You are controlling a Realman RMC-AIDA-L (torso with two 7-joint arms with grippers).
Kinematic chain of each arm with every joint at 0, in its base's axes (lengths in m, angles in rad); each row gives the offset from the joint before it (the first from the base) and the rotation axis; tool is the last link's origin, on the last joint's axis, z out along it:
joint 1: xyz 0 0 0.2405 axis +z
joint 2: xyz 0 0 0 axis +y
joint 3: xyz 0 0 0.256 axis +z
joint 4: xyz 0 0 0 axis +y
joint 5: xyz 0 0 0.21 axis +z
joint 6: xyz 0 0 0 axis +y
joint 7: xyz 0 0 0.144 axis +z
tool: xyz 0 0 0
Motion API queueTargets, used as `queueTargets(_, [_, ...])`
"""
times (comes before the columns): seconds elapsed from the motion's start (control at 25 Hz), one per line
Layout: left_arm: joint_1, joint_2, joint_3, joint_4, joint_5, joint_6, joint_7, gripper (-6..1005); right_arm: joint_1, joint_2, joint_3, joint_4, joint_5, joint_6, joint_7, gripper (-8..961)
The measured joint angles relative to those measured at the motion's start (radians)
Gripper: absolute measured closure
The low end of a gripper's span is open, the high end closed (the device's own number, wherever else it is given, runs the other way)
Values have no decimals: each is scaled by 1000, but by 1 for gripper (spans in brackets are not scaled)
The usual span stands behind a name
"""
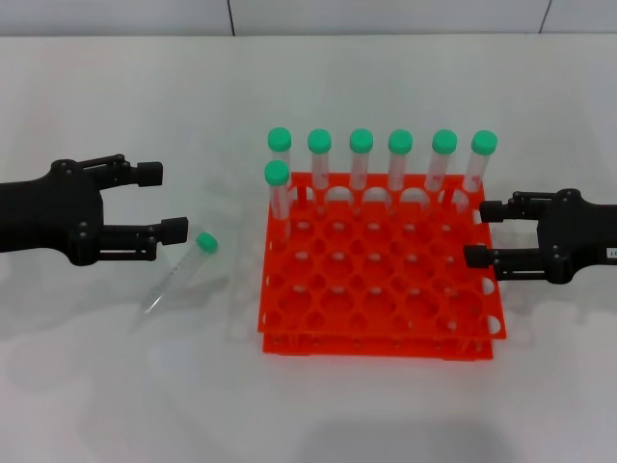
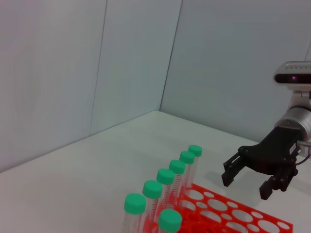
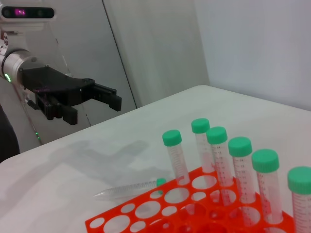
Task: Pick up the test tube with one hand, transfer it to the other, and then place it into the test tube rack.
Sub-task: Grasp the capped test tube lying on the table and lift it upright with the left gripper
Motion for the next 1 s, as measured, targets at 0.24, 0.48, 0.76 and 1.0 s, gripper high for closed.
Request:
queueTargets(0.24, [0, 0, 0, 0, 1, -1, 0, 118, 0, 0, 0, 0, 2, 0, 0, 231])
queueTargets(0.48, [0, 5, 1, 2, 7, 7, -6, 117, 0, 0, 0, 0, 4, -1, -3, 231])
queueTargets(0.76, [-1, 6, 0, 7, 3, 21, -9, 117, -3, 0, 0, 0, 8, -1, -5, 231])
queueTargets(1.0, [-4, 13, 0, 11, 5, 25, -43, 117, -1, -1, 0, 0, 9, -3, -5, 231])
